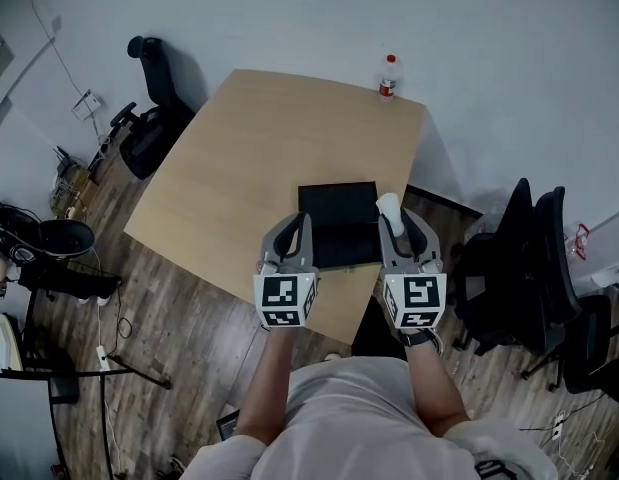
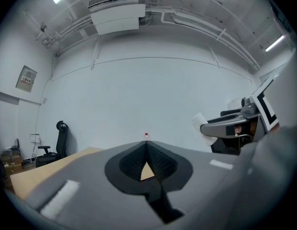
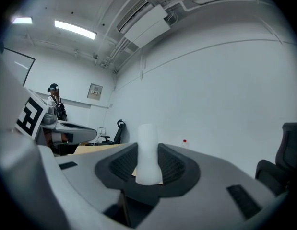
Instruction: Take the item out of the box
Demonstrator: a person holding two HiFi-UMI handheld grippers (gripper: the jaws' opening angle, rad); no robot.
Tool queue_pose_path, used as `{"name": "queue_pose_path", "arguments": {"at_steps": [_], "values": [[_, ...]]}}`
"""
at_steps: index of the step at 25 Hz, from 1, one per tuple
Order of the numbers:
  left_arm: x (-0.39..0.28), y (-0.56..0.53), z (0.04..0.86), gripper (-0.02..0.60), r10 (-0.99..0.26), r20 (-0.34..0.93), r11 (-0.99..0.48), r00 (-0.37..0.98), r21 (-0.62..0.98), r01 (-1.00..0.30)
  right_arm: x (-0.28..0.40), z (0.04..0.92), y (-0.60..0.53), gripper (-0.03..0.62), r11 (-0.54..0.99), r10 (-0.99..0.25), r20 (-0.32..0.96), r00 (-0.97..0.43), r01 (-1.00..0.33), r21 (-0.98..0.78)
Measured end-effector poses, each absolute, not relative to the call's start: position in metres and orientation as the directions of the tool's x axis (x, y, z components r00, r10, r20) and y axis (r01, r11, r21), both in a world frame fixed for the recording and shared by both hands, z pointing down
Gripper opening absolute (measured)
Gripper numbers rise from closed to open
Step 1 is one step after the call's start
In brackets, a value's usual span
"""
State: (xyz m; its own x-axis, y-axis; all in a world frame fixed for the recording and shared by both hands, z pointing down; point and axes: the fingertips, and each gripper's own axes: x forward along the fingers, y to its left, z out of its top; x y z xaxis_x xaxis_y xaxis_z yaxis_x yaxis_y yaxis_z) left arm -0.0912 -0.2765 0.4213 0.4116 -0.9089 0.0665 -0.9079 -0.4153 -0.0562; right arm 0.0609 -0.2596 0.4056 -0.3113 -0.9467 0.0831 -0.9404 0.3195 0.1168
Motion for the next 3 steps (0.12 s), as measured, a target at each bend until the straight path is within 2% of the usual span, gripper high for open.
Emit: {"name": "queue_pose_path", "arguments": {"at_steps": [3], "values": [[-0.091,-0.289,0.434,0.008,-0.909,0.087,-0.412,0.407,-0.047,-0.91,0.059,0.423,-0.272,0.137,0.329,-0.941,0.118,-0.316,-0.937,0.118]]}}
